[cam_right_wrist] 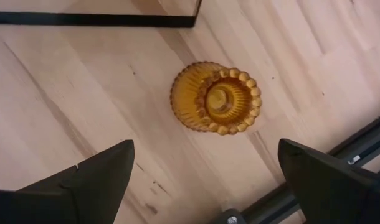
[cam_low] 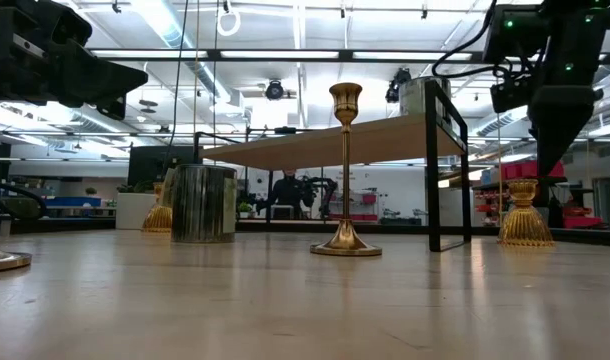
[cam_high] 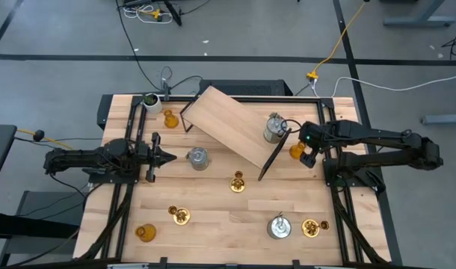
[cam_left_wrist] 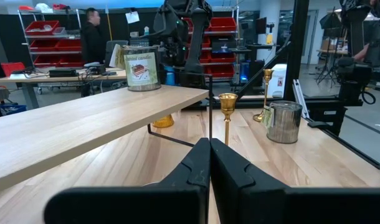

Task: Pick & Place candle stick holders
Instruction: Put the top right yellow candle holder on the shelf

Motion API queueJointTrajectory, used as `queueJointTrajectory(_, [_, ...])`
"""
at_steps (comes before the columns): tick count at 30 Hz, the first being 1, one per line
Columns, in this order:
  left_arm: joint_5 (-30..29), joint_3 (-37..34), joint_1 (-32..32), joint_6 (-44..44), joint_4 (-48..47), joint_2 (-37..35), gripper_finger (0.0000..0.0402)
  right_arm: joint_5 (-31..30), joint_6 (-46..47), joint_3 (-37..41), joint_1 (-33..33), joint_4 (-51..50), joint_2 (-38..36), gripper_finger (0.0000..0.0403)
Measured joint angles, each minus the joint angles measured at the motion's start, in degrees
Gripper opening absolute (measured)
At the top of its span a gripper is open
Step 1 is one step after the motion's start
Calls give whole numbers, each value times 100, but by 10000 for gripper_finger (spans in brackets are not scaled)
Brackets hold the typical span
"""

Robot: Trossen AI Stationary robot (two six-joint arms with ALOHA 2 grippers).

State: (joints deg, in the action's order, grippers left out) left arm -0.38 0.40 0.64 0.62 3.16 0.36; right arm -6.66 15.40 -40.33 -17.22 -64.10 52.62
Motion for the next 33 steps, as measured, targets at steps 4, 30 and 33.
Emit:
queueJointTrajectory(4, [0,-2,-2,0,0,0,12,0,0,-1,-34,0,0,398])
queueJointTrajectory(30, [-1,0,-1,0,0,0,12,-62,514,-5,-34,424,70,398])
queueJointTrajectory(33, [1,-1,-2,0,0,0,12,-328,512,-5,-34,455,182,398])
